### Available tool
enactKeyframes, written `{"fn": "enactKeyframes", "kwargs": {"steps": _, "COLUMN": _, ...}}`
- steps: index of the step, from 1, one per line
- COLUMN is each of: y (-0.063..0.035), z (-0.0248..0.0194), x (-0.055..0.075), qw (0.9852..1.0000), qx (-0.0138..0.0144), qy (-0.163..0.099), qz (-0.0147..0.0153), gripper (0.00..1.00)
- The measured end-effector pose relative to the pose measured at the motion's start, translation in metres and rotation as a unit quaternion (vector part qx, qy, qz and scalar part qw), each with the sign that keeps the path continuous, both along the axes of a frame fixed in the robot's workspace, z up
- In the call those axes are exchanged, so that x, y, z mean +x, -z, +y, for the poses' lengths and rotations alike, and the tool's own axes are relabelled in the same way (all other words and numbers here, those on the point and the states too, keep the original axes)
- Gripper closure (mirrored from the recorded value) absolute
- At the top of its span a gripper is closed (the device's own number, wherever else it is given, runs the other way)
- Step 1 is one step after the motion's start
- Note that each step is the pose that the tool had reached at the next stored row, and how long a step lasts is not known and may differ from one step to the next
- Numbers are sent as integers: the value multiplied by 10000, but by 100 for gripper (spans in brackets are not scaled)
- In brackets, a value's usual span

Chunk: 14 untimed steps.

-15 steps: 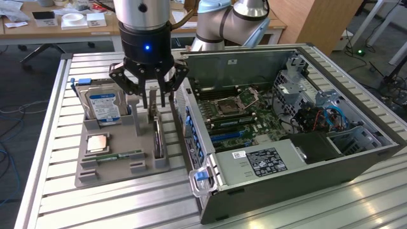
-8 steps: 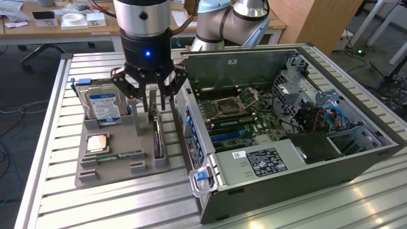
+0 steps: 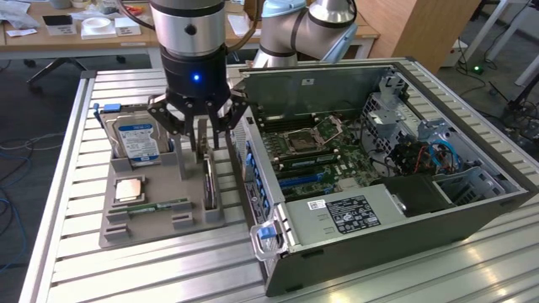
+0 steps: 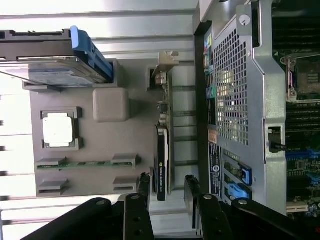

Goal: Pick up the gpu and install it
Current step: 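Pick up the gpu and move the gpu toward the slot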

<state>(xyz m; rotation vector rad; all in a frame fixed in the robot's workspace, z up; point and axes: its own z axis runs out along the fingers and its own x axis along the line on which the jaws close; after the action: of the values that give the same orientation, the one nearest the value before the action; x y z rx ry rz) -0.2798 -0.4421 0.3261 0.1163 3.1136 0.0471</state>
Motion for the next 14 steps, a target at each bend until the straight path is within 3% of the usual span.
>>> {"fn": "enactKeyframes", "kwargs": {"steps": 14, "y": 70, "z": 19, "x": -15, "qw": 10000, "qx": 6, "qy": 0, "qz": -1, "gripper": 58}}
